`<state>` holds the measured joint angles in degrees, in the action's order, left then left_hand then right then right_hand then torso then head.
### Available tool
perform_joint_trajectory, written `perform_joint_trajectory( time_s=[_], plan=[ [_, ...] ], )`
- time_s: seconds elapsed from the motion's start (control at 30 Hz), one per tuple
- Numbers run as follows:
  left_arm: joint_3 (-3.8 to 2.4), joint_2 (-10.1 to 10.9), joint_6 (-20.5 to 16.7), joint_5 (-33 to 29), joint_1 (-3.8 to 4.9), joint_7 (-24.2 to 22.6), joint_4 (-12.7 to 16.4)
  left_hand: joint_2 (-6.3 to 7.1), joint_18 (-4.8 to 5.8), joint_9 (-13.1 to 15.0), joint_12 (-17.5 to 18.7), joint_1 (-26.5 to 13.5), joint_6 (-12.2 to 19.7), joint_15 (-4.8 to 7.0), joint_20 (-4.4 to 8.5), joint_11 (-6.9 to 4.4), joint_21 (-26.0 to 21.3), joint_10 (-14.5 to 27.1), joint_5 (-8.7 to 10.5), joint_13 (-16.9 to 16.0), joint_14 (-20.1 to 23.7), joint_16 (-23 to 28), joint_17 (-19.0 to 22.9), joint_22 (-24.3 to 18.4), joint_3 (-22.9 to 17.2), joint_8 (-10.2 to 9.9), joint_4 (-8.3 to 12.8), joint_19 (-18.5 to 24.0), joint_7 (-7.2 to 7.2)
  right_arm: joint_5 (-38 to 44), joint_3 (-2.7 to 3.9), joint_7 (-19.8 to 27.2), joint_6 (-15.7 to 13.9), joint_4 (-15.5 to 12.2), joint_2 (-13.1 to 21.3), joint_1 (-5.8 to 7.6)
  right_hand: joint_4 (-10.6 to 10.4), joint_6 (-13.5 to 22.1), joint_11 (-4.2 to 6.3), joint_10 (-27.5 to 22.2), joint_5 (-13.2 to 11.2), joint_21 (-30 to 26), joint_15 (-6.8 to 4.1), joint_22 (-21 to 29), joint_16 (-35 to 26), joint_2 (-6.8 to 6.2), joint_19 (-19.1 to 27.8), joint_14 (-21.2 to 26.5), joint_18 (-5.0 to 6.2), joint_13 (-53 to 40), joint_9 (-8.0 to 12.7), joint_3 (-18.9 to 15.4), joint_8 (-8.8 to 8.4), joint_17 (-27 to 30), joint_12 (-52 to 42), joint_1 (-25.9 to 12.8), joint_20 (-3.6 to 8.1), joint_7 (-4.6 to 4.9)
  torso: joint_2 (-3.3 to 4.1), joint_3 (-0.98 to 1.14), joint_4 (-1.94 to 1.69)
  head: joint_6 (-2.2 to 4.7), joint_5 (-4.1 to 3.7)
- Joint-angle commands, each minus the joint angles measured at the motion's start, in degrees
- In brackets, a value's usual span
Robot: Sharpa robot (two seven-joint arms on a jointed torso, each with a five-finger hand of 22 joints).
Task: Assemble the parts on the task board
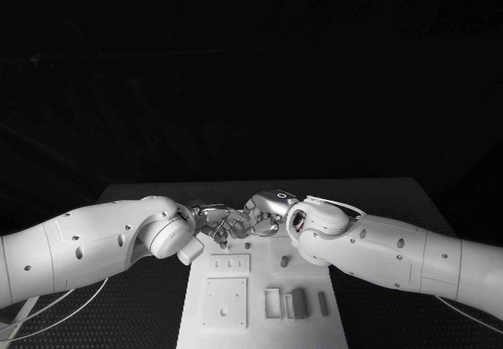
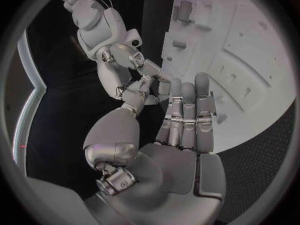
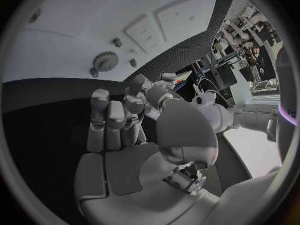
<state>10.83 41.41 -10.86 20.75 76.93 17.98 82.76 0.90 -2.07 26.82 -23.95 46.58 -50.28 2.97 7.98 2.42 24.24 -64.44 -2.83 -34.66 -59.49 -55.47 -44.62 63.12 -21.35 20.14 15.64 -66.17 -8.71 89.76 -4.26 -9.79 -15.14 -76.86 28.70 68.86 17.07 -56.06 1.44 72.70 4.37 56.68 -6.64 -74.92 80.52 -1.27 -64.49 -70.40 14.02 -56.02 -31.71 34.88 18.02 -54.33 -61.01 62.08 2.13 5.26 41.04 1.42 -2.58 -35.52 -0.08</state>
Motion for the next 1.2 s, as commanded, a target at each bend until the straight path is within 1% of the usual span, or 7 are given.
perform_joint_trajectory(
  time_s=[0.03,0.37,0.63,0.8,0.97,1.13,1.2],
  plan=[
    [-0.05,-0.11,1.75,0.22,0.07,-0.53,0.15,-0.14,-2.09,0.10,-0.26,0.16,-4.90,0.19,0.33,-0.13,0.10,-0.41,0.02,0.09,-0.20,-0.43,0.06,0.07,-0.32,0.22,-0.10,-0.13,1.29,0.73,0.01,-0.38,-0.09,0.11,-0.22,-0.04,-0.30,-2.24,0.01,0.32,0.21,0.38,-0.33,-1.02,0.15,0.46,-0.16,-0.02,0.98,-0.05,-2.54,0.06,0.85,-0.06,-0.15,0.21,0.43,-0.29,0.00,-0.02,-0.03,-0.05,-0.03],
    [-0.05,-0.36,1.62,0.20,0.07,-0.46,0.07,-0.22,-2.03,0.12,-0.30,0.11,-5.06,0.22,0.35,-0.16,0.08,-0.54,0.02,0.17,-0.21,-0.57,0.11,0.13,-0.35,0.26,-0.12,-0.16,1.35,0.65,0.01,-0.28,-0.12,-0.17,-0.46,-0.12,-0.30,-2.24,0.01,0.34,0.21,0.38,-0.34,-1.01,0.14,0.47,-0.18,-0.04,0.98,-0.04,-2.57,0.04,0.83,-0.05,-0.14,0.21,0.45,-0.29,0.01,0.01,-0.02,-0.14,0.03],
    [-0.05,-0.54,1.35,0.15,0.06,-0.39,-0.12,-0.37,-1.97,0.07,-0.23,0.20,-4.92,0.23,0.40,-0.15,0.01,-0.50,0.02,0.32,-0.12,-0.68,0.21,0.19,-0.43,0.12,-0.04,-0.14,1.30,0.59,0.01,-0.18,-0.32,-0.58,-0.59,-0.22,-0.29,-2.24,0.02,0.36,0.22,0.39,-0.35,-1.00,0.13,0.45,-0.19,-0.06,0.98,-0.04,-2.60,0.04,0.83,-0.04,-0.12,0.22,0.46,-0.30,0.02,0.04,0.06,-0.27,0.10],
    [-0.05,-0.62,1.38,0.15,0.06,-0.22,-0.19,-0.36,-1.86,-0.04,-0.11,0.20,-4.57,0.20,0.42,-0.07,-0.13,-0.36,0.02,0.52,0.05,-0.77,0.37,0.24,-0.43,-0.17,0.07,-0.03,1.11,0.48,0.02,-0.13,-0.51,-0.95,-0.64,-0.29,-0.29,-2.25,0.02,0.37,0.22,0.39,-0.35,-1.00,0.13,0.45,-0.20,-0.08,0.98,-0.04,-2.62,0.03,0.82,-0.03,-0.12,0.22,0.46,-0.30,0.00,0.03,-0.01,-0.34,0.04],
    [-0.05,-0.70,1.17,0.15,0.06,-0.06,-0.23,-0.34,-1.82,-0.08,-0.07,0.19,-4.43,0.18,0.44,-0.03,-0.18,-0.30,0.02,0.61,0.12,-0.80,0.44,0.26,-0.43,-0.29,0.10,0.01,1.04,0.42,0.02,-0.11,-0.58,-1.33,-0.72,-0.37,-0.29,-2.25,0.02,0.38,0.22,0.40,-0.36,-0.99,0.12,0.45,-0.21,-0.09,0.98,-0.04,-2.64,0.03,0.82,-0.03,-0.11,0.23,0.47,-0.30,0.04,0.05,0.02,-0.40,0.03],
    [-0.05,-0.81,1.12,0.15,0.06,-0.06,-0.33,-0.39,-1.81,-0.09,-0.05,0.22,-4.40,0.18,0.45,-0.02,-0.21,-0.29,0.02,0.64,0.14,-0.83,0.47,0.27,-0.46,-0.32,0.12,0.01,1.02,0.37,0.02,-0.10,-0.55,-1.39,-0.90,-0.44,-0.29,-2.25,0.03,0.39,0.22,0.40,-0.36,-0.99,0.12,0.44,-0.22,-0.11,0.98,-0.04,-2.66,0.02,0.82,-0.02,-0.10,0.23,0.48,-0.31,0.02,0.02,0.04,-0.42,0.01],
    [-0.05,-0.87,1.10,0.15,0.06,-0.03,-0.33,-0.61,-1.80,-0.09,-0.05,0.36,-4.41,0.18,0.47,-0.02,-0.23,-0.31,0.02,0.69,0.16,-0.88,0.52,0.30,-0.56,-0.34,0.17,0.00,1.01,0.37,0.02,-0.12,-0.59,-1.37,-0.98,-0.48,-0.29,-2.25,0.03,0.39,0.22,0.40,-0.37,-0.99,0.12,0.45,-0.22,-0.11,0.98,-0.03,-2.67,0.02,0.81,-0.02,-0.10,0.24,0.48,-0.31,0.03,0.00,0.01,-0.49,0.00]
  ],
)
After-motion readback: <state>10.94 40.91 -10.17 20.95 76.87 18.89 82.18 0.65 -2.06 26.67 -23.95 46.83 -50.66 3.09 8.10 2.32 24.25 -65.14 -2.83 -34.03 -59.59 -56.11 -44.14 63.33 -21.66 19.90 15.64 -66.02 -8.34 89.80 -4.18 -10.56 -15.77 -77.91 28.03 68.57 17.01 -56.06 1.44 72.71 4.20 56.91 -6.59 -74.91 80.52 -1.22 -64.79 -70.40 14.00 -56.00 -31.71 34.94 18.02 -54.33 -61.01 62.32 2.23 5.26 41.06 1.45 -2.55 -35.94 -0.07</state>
